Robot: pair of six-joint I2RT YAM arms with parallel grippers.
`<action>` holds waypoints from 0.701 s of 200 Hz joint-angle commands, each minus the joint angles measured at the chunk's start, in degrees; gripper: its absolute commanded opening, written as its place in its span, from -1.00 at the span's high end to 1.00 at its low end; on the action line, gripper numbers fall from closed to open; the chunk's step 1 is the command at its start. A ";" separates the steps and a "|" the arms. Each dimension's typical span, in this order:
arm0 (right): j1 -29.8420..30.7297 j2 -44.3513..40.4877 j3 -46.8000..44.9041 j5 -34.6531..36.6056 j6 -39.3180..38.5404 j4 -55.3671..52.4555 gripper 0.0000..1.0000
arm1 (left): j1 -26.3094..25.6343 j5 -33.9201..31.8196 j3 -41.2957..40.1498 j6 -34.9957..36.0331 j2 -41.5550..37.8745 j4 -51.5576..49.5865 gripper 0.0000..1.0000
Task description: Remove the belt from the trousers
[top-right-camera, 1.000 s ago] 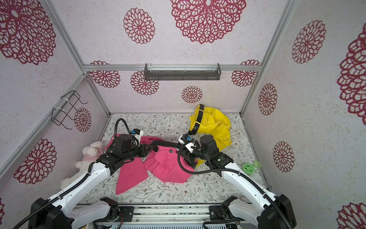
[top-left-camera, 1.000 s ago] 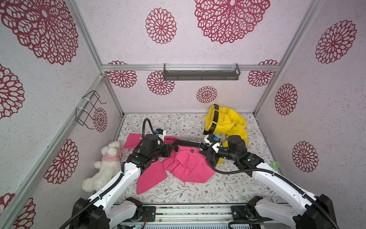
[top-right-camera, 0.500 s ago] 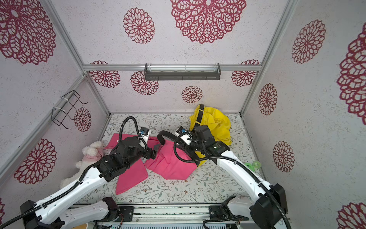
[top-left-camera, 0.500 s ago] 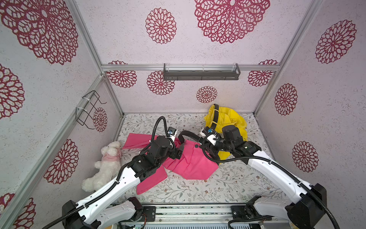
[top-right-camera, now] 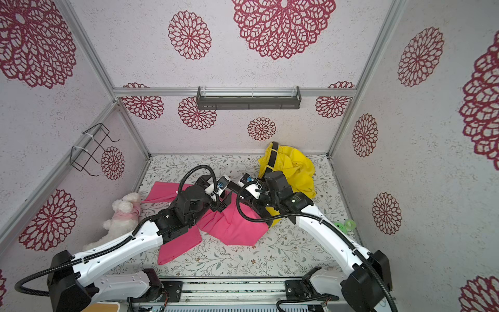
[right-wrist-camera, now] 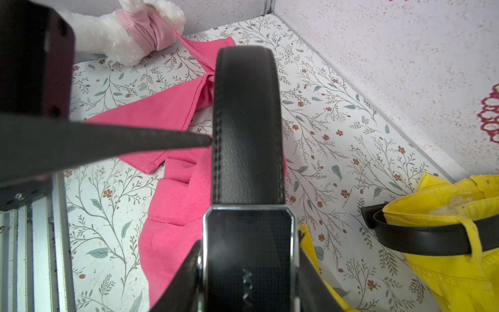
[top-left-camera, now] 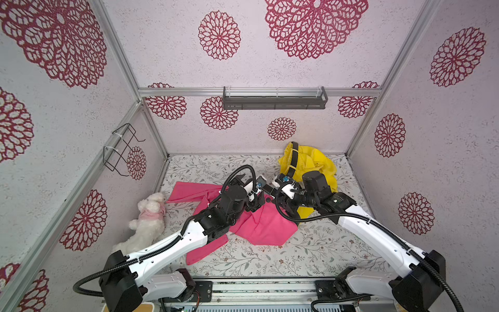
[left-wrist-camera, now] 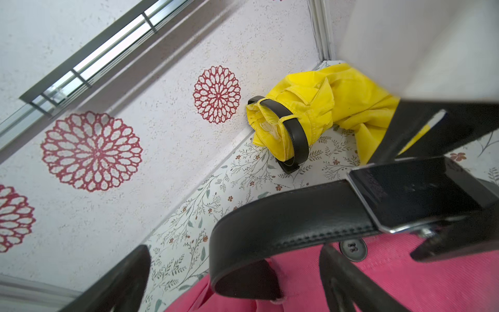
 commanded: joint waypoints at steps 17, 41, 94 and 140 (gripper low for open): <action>0.35 -1.19 3.13 -1.95 -0.13 0.81 1.00 | -0.40 2.69 0.15 6.43 4.00 3.49 -0.65; 0.35 -1.05 2.87 -2.73 0.36 0.90 1.00 | -0.40 1.79 -0.50 6.25 3.95 6.76 -0.21; -0.65 -2.39 0.90 -0.63 2.34 2.31 1.00 | 1.98 -2.59 -1.81 4.20 2.80 8.45 1.00; -4.93 -5.40 -0.03 1.96 4.73 0.52 1.00 | 11.63 -11.34 -1.00 -6.39 -1.80 0.40 1.00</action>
